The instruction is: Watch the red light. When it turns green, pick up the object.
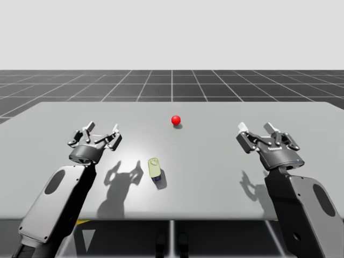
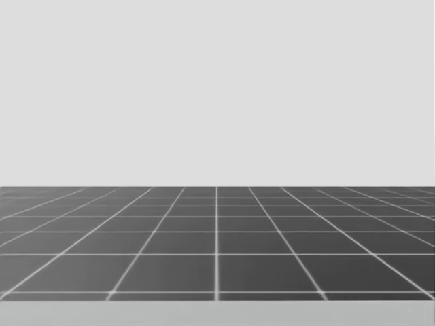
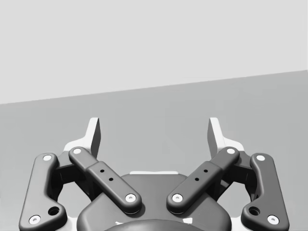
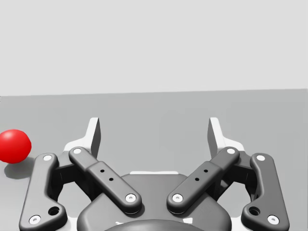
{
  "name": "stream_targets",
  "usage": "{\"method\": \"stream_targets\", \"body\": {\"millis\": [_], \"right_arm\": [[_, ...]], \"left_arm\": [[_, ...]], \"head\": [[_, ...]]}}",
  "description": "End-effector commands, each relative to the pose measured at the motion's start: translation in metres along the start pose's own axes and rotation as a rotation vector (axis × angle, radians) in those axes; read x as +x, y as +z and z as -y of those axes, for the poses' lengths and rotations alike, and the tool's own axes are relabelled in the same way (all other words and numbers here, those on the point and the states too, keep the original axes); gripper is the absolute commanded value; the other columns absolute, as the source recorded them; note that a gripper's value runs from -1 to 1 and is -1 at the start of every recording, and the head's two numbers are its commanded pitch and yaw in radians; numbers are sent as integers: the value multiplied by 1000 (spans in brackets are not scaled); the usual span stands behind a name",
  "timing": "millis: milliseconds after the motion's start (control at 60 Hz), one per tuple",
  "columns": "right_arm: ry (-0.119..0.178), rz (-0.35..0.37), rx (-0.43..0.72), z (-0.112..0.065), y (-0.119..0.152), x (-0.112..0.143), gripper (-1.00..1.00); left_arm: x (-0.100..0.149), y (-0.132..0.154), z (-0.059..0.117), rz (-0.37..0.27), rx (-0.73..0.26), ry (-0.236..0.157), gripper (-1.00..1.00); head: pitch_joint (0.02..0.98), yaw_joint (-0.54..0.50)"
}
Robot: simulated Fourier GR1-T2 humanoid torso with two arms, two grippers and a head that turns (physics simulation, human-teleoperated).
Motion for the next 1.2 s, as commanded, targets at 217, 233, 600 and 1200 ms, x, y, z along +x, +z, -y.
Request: {"method": "stream_targets", "body": {"millis": [217,233,600,1200], "right_arm": [[-18,-12,16,3,-2,-3,-1000],[-14,-10,6,3,-2,-3,-1000],[2,-5,-8,2,-2,-2,-1000],[16,-8,-6,0,-1,-3,-1000]], "left_arm": [[-5,-4,-1,-7,-1,-3,-1000],[-5,-4,-1,-6,-1,-3,-1000],[-5,-5,-4,3,1,1,-1000],[-3,-3,-5,12,-4,-6,-1000]], "head": [[106,-1],[117,0],[372,17],[572,-36]]}}
